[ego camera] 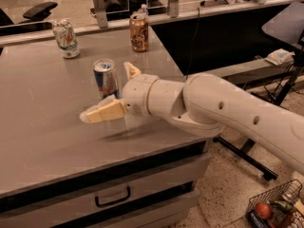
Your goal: Knock redbull can over
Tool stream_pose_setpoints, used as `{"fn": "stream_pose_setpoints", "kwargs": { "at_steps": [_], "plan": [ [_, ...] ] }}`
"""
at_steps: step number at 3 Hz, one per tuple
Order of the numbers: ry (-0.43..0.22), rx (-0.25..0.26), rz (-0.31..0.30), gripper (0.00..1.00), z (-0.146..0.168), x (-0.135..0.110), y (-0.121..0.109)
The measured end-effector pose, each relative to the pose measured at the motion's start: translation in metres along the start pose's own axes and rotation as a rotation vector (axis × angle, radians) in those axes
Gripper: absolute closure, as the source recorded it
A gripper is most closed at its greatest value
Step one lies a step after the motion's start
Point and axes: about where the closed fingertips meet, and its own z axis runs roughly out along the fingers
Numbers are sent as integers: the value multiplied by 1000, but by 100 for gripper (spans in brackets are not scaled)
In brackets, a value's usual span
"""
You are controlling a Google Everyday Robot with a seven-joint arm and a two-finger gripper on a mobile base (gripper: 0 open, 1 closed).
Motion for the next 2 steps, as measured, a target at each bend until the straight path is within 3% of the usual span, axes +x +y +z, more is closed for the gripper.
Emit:
{"fn": "stream_pose_setpoints", "kwargs": {
  "at_steps": [1, 2],
  "plan": [
    [-35, -6, -19, 26, 16, 3, -5],
    [-80, -9, -88, 48, 16, -4, -16]
  ]
}}
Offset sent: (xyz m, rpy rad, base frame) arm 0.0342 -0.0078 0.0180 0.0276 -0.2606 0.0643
